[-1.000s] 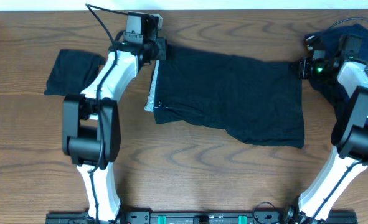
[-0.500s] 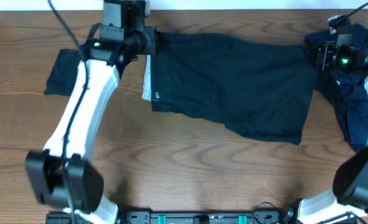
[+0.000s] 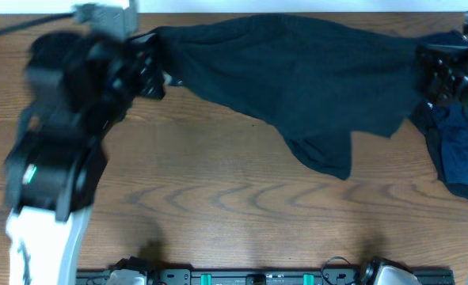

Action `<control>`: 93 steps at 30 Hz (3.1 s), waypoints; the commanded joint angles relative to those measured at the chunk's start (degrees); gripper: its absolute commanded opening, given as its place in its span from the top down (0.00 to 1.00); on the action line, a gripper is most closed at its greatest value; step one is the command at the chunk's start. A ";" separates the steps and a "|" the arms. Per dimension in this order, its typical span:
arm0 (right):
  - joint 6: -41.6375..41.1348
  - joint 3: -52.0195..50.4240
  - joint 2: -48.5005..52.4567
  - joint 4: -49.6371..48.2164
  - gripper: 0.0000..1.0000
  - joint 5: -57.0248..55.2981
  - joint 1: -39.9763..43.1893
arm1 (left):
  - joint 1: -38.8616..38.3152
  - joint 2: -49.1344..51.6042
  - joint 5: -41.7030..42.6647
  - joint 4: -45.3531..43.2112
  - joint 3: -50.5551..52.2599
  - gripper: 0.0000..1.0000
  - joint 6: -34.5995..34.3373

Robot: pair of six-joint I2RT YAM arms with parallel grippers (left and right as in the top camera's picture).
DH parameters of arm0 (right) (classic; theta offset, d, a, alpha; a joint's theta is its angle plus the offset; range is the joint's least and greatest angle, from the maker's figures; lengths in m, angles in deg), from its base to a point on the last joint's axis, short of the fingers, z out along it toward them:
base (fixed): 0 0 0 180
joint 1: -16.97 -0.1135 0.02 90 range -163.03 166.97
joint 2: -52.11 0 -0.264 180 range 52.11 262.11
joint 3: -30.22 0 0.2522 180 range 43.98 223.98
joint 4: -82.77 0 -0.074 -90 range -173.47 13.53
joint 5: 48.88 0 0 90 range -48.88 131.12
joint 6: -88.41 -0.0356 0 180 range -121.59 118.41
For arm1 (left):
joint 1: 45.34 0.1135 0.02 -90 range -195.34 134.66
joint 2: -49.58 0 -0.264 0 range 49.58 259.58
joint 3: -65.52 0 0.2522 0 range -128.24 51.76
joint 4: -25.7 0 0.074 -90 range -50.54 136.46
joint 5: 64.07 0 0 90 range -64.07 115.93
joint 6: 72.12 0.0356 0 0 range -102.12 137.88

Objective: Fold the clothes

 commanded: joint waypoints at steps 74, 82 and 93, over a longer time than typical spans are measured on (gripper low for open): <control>-2.51 28.81 57.02 12.90 0.99 -17.55 -10.78 | 0.07 47.08 -0.17 -13.64 -5.46 0.94 -8.70; -2.49 28.81 63.17 4.42 0.99 -17.97 -10.78 | 0.07 55.34 -6.08 -16.52 -5.46 0.94 -8.72; -2.54 29.44 65.22 -7.52 0.33 -18.38 -10.97 | 0.52 56.02 -7.82 -23.93 -5.44 0.24 -6.34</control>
